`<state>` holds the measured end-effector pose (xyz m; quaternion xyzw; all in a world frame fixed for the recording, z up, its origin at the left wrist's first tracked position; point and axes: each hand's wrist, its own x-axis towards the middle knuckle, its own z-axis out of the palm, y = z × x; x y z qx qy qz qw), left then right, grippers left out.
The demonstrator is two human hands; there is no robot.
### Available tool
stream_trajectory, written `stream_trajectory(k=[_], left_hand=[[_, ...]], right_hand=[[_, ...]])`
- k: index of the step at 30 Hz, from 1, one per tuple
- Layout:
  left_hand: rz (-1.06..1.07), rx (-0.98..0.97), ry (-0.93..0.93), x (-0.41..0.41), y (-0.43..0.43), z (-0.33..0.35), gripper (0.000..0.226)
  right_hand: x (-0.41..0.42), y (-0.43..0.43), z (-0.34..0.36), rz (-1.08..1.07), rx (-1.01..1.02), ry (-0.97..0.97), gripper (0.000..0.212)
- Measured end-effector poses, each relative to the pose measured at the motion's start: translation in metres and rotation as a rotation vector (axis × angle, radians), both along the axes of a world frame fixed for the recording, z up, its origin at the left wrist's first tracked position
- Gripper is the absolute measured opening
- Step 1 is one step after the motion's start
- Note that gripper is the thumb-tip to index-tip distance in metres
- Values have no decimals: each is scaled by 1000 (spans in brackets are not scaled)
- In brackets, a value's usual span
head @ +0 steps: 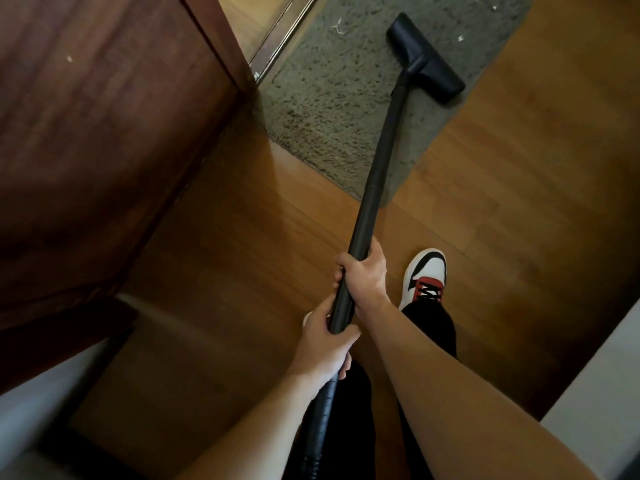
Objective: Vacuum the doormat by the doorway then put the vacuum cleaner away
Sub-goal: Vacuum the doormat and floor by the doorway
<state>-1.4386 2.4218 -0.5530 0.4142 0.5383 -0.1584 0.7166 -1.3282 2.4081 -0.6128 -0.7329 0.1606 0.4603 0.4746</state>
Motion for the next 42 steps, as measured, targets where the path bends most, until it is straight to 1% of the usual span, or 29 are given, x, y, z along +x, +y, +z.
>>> stream_trajectory(k=[2,5,7,9,11,14,17,19,22,26,30,34,37,42], left_hand=[[-53,81,26,-2,-7,-4,28],[-111,128,83,-1,-11,-7,41],[-103,136,91,5,-12,-8,45],[-99,129,104,15,-11,-8,57],[-99,123,111,26,-10,-10,65],[-90,107,99,42,-8,-11,62],[-113,167,89,58,-11,-16,53],[-103,190,80,75,-12,-18,55],[-110,177,35,106,-12,-17,51],[-100,131,31,142,-15,-26,56],[-76,112,24,171,-20,-32,40],[-56,100,34,184,-23,-38,47],[-52,96,38,184,-23,-37,47],[-34,95,17,169,-20,-30,31]], right_hand=[[0,-3,0,8,-34,4,53],[3,-7,-1,15,-57,29,56],[10,-7,-1,12,-66,49,56],[18,-7,0,20,-83,56,57],[27,-8,2,58,-111,50,63],[38,-12,5,124,-146,26,73],[54,-15,3,136,-154,24,77],[71,-16,3,131,-153,26,76],[103,-17,2,124,-152,28,73],[146,-16,-2,137,-170,-6,62],[175,-18,-4,154,-184,-58,58],[188,-20,-5,147,-180,-73,50],[188,-19,-4,139,-175,-77,48],[174,-18,0,149,-175,-84,43]])
